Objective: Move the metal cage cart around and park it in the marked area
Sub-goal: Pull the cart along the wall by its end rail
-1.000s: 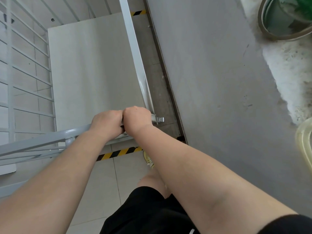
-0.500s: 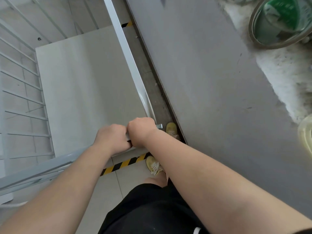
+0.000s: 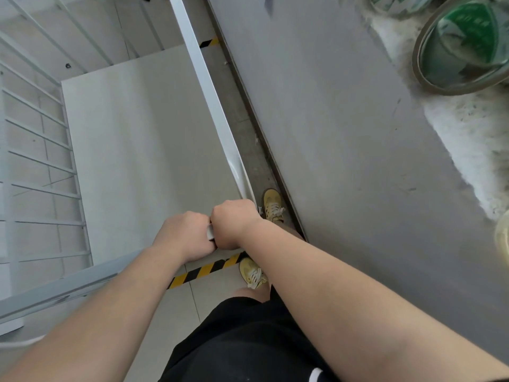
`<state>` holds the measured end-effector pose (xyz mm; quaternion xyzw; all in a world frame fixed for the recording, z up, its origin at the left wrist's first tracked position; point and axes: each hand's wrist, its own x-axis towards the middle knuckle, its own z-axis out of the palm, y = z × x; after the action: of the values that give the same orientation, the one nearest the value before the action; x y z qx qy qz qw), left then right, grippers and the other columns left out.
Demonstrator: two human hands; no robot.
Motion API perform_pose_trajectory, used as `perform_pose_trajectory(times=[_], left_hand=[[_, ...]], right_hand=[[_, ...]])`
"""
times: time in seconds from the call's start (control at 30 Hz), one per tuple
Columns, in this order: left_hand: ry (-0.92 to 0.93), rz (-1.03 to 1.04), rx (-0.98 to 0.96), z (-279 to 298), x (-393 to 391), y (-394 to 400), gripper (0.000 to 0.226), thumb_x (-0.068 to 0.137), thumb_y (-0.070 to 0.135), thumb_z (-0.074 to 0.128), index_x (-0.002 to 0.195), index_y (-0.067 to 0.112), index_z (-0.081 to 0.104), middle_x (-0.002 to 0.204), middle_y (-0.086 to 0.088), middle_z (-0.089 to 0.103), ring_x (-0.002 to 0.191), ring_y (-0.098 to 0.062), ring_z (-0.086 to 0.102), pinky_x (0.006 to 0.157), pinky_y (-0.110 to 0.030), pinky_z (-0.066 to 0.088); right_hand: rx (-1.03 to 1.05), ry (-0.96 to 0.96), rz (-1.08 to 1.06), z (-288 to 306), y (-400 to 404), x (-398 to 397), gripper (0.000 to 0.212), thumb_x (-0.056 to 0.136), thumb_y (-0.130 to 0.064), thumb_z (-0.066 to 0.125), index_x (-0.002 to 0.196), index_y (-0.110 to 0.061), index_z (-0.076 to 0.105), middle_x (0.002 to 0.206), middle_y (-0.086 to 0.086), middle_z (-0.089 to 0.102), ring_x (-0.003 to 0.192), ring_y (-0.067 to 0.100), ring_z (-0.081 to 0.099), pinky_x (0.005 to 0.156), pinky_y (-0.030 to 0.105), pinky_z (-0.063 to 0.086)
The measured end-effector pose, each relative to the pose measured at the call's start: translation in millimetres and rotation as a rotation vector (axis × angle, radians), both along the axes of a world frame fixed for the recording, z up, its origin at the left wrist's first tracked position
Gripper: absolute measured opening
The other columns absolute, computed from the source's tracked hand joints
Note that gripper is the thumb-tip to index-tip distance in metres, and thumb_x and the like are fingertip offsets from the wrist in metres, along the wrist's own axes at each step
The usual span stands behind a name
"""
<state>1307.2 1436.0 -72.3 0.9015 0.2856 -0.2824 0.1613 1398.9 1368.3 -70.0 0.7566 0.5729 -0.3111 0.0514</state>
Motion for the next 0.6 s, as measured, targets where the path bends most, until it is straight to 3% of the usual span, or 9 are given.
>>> perform_pose_trajectory(times=[0.2,0.3,0.4,0.6], left_hand=[[0.013,0.006,0.004,0.1,0.3,0.5,0.036,0.081,0.029,0.054,0.052,0.022,0.033,0.057,0.004,0.040,0.069,-0.027,0.050,0.058,-0.026,0.038],[0.029,0.017,-0.009,2.2,1.6,0.2,0.036,0.081,0.029,0.054,0.053,0.022,0.032,0.069,-0.004,0.056,0.078,-0.031,0.060,0.061,-0.026,0.039],[0.028,-0.021,0.017,3.1,2.0,0.5,0.019,0.080,0.031,0.054,0.065,0.019,0.049,0.090,-0.009,0.069,0.087,-0.032,0.064,0.062,-0.026,0.039],[0.074,-0.075,0.043,1.7,-1.9,-3.3,0.019,0.081,0.034,0.053,0.086,0.017,0.061,0.094,-0.009,0.070,0.090,-0.032,0.064,0.065,-0.029,0.042]], right_hand=[[0.020,0.035,-0.015,-2.6,-0.3,1.6,0.032,0.083,-0.013,0.051,0.057,-0.018,0.035,0.060,-0.002,0.040,0.049,0.013,0.037,0.046,0.019,0.025],[0.024,0.047,-0.005,-1.9,-0.3,1.9,0.033,0.084,-0.012,0.051,0.056,-0.018,0.034,0.059,-0.002,0.039,0.048,0.013,0.035,0.046,0.019,0.024],[0.010,0.063,0.026,-0.5,-0.1,4.8,0.034,0.084,-0.012,0.051,0.056,-0.018,0.033,0.058,-0.002,0.037,0.051,0.017,0.040,0.046,0.020,0.025],[-0.026,0.110,0.045,1.2,-2.2,3.2,0.027,0.086,-0.013,0.049,0.061,-0.016,0.039,0.061,-0.002,0.039,0.067,0.024,0.048,0.056,0.025,0.034]])
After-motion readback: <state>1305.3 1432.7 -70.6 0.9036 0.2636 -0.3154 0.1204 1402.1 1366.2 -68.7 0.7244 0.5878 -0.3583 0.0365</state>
